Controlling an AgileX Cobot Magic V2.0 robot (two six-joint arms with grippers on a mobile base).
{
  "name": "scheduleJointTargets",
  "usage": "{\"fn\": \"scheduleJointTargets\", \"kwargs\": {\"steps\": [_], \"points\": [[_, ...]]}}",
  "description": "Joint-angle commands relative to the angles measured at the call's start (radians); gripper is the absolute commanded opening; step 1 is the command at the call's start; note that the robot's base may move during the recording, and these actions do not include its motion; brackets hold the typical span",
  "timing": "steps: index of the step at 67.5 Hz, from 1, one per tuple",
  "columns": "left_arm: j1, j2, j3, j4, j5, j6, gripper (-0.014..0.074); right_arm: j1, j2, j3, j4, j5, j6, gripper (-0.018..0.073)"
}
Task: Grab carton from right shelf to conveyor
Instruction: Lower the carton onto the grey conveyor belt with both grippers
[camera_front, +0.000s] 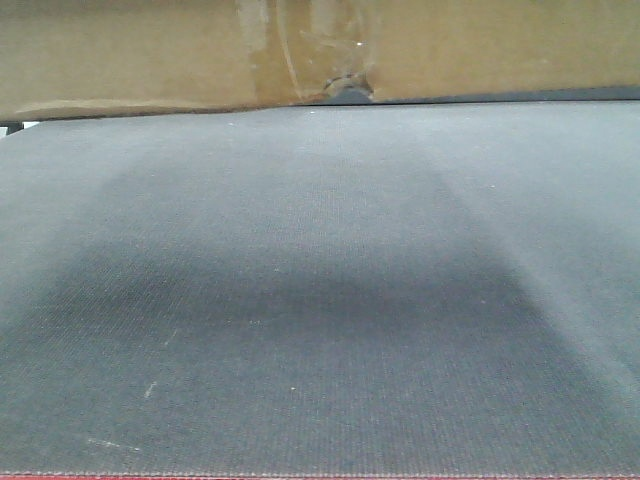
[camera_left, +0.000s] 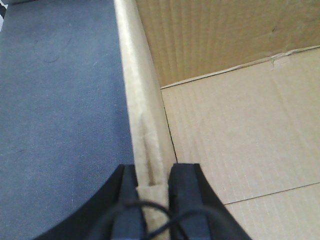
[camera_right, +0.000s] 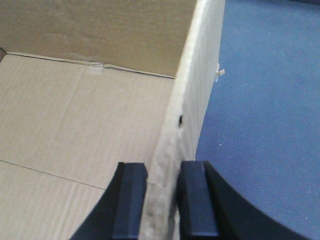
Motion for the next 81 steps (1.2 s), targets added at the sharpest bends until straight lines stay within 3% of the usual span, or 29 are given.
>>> {"fn": "scheduleJointTargets", "kwargs": {"steps": [1, 18, 33, 40, 58, 69, 81], "points": [[-0.005, -0.005, -0.004, 0.035, -0.022, 0.013, -0.0018, 0.008, -0.013, -0.008, 0.040, -0.050, -0.012, -0.0066], [-0.005, -0.005, -0.004, 0.035, -0.022, 0.013, -0.0018, 0.008, -0.013, -0.008, 0.040, -0.050, -0.012, -0.0066], [-0.003, 0.004, -0.004, 0.030, -0.097, 0.013, -0.0018, 0.008, -0.011, -0.006, 0.044, -0.030, -0.012, -0.0067], [-0.001, 0.040, -0.005, 0.032, -0.103, 0.013, -0.0018, -0.022, 0.016, -0.004, 0.030, 0.002, -0.012, -0.0067], [0.079, 0.220, -0.005, -0.037, -0.147, 0.013, -0.0017, -0.122, 0.190, -0.004, 0.030, 0.008, -0.012, -0.0067], [0.141, 0.319, -0.005, -0.081, -0.211, 0.017, -0.0017, -0.124, 0.313, -0.004, 0.030, -0.014, -0.012, -0.0067], [0.158, 0.377, -0.005, -0.083, -0.235, 0.026, -0.0015, -0.124, 0.395, -0.004, 0.030, -0.059, -0.012, -0.0067]]}}
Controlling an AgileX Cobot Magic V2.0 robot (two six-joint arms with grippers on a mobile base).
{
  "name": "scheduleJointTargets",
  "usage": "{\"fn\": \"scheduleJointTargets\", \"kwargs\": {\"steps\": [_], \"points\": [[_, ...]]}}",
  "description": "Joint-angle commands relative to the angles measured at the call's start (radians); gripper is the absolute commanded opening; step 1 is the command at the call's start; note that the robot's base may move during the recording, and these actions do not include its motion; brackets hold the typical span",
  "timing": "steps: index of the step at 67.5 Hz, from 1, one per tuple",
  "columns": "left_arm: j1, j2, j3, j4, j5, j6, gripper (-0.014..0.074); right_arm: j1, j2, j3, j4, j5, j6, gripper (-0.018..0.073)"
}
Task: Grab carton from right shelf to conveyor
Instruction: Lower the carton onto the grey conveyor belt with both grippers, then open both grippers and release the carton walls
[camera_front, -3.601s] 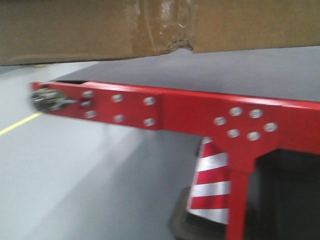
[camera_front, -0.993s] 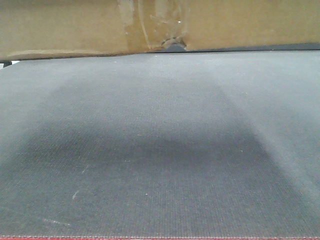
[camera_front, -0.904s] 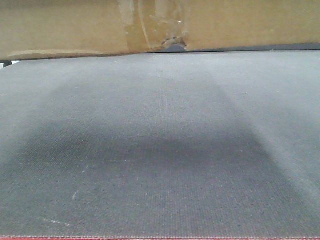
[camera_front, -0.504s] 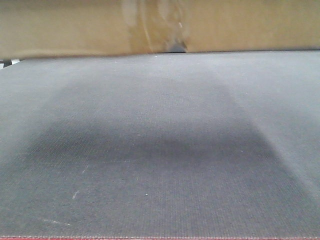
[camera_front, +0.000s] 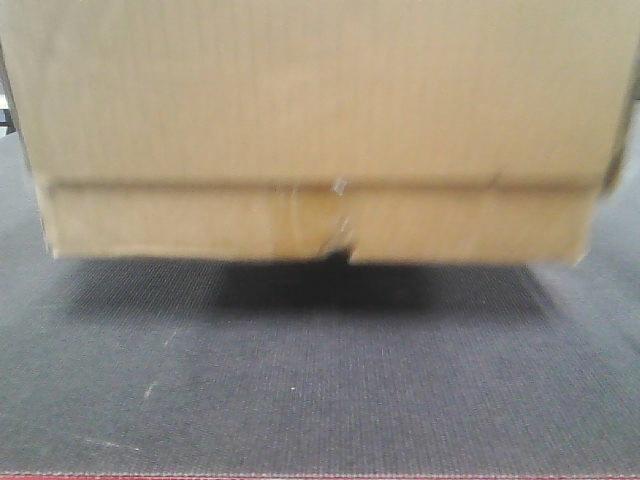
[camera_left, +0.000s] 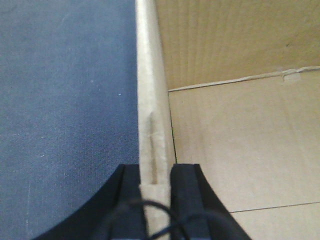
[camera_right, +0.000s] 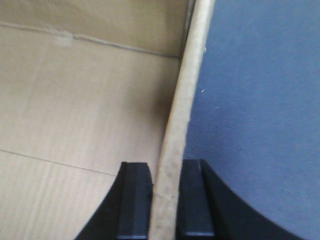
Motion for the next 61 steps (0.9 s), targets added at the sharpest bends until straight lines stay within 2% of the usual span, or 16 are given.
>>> {"fn": "scheduleJointTargets", "kwargs": {"steps": [1, 7, 11, 16, 24, 28, 43, 53, 61], "points": [[0.010, 0.015, -0.005, 0.023, -0.044, 0.009, -0.0015, -0.005, 0.018, -0.004, 0.009, -0.049, -0.005, -0.0067], [0.010, 0.029, -0.005, 0.023, -0.049, 0.014, 0.0031, -0.005, 0.032, -0.004, 0.009, -0.057, -0.005, -0.0060], [0.010, 0.032, -0.005, 0.023, -0.051, 0.024, 0.0125, -0.005, 0.032, -0.004, 0.009, -0.059, -0.005, 0.0016], [0.010, 0.032, -0.008, 0.023, -0.052, 0.026, 0.0277, -0.005, 0.032, -0.006, 0.009, -0.061, -0.005, 0.0193], [0.010, 0.021, -0.016, 0.023, -0.048, 0.026, 0.0550, -0.005, 0.032, -0.006, -0.002, -0.058, -0.005, 0.0571], [0.010, 0.007, -0.022, 0.017, -0.039, 0.026, 0.0625, -0.005, 0.027, -0.006, -0.002, -0.046, -0.005, 0.0569], [0.014, -0.095, -0.036, -0.022, -0.018, 0.065, 0.0599, -0.005, -0.055, -0.006, -0.002, -0.048, -0.005, 0.0570], [0.071, -0.162, -0.034, -0.141, 0.007, 0.171, 0.0571, -0.023, -0.137, -0.006, -0.002, -0.042, -0.005, 0.0540], [0.171, -0.203, -0.015, -0.281, 0.046, 0.256, 0.0467, -0.076, -0.200, -0.006, -0.004, -0.020, -0.005, 0.0385]]}}
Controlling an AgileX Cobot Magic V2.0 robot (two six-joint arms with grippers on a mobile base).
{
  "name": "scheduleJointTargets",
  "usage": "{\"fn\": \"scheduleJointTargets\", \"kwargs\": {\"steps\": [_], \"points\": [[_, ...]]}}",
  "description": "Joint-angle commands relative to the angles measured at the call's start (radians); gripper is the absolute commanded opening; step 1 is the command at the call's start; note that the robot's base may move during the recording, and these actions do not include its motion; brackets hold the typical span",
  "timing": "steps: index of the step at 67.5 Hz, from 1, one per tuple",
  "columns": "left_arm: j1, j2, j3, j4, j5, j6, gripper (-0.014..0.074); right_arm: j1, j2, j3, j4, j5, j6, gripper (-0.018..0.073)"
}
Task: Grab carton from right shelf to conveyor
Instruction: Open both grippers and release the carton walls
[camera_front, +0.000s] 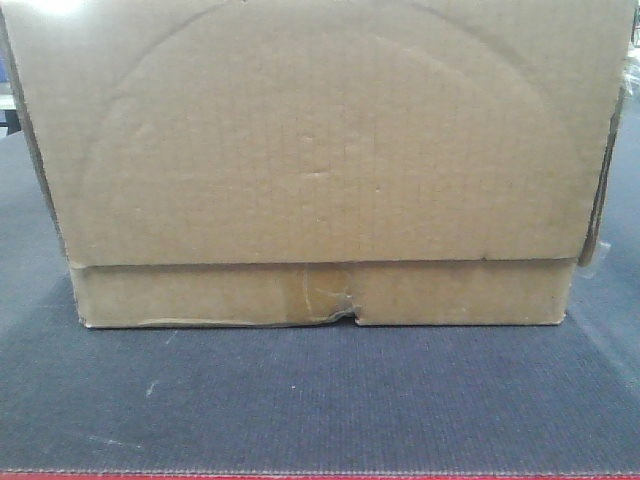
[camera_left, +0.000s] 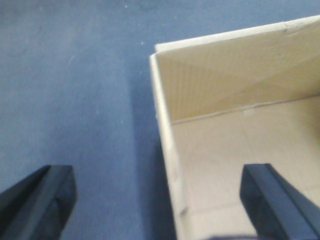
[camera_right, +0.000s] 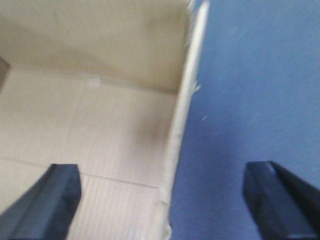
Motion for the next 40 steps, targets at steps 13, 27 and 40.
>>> {"fn": "scheduleJointTargets", "kwargs": {"steps": [13, 27, 40], "points": [[0.222, -0.138, 0.165, -0.191, 0.002, 0.126, 0.0132, -0.154, -0.131, 0.059, -0.046, 0.011, -0.005, -0.0059], [0.320, -0.305, 0.455, -0.189, -0.156, 0.126, -0.0007, -0.211, -0.222, 0.274, -0.051, -0.075, -0.019, -0.0069], [0.326, -0.517, 0.797, -0.161, -0.365, 0.126, -0.0007, -0.211, -0.343, 0.547, -0.051, -0.228, -0.021, -0.0069]]}}
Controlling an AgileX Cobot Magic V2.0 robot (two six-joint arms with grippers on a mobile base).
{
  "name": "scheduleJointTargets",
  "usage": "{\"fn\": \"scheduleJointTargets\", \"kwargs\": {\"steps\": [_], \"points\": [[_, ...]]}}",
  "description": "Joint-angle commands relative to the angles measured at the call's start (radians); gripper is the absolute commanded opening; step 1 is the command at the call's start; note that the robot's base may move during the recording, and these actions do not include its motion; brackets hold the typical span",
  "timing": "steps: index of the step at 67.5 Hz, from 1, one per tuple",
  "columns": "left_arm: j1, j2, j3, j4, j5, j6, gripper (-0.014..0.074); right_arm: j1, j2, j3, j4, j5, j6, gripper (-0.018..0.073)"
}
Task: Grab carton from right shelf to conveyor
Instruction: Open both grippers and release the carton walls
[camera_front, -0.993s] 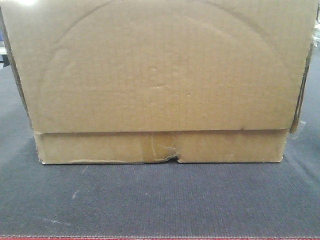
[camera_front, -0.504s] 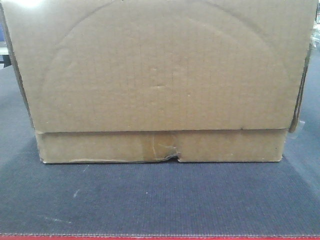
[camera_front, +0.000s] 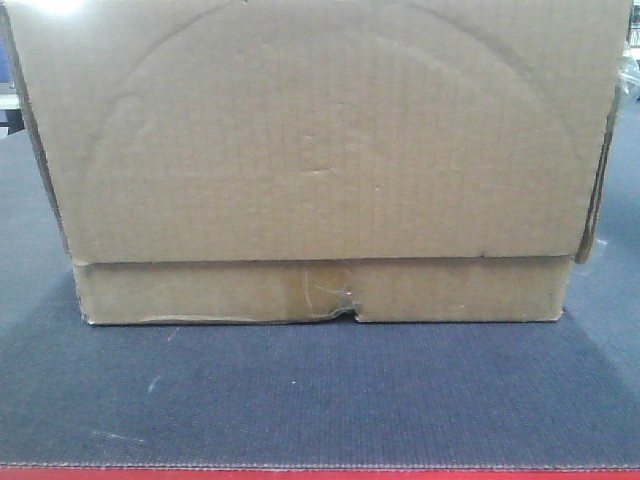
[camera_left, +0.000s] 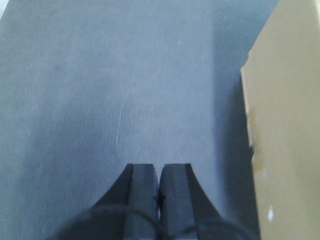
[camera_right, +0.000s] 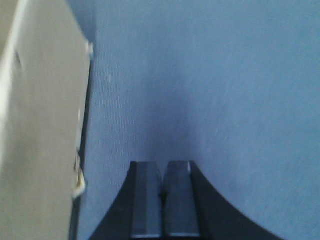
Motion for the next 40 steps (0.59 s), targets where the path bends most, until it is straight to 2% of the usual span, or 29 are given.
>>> {"fn": "scheduleJointTargets", "kwargs": {"steps": [1, 11, 19, 29, 40], "points": [[0.003, -0.103, 0.140, 0.004, -0.132, 0.006, -0.0007, -0.005, -0.073, 0.116, -0.011, -0.105, -0.012, -0.0069], [0.003, -0.289, 0.375, 0.004, -0.275, 0.006, -0.0007, -0.003, -0.209, 0.324, -0.011, -0.232, -0.012, -0.0069], [0.003, -0.415, 0.503, 0.004, -0.353, 0.006, -0.0007, -0.003, -0.347, 0.494, -0.011, -0.337, -0.012, -0.0069], [0.003, -0.578, 0.619, 0.004, -0.399, 0.006, -0.0007, -0.003, -0.543, 0.656, -0.013, -0.419, -0.012, -0.0069], [0.003, -0.711, 0.673, 0.004, -0.412, 0.006, -0.0007, -0.003, -0.770, 0.782, -0.013, -0.461, -0.035, -0.0069]]}}
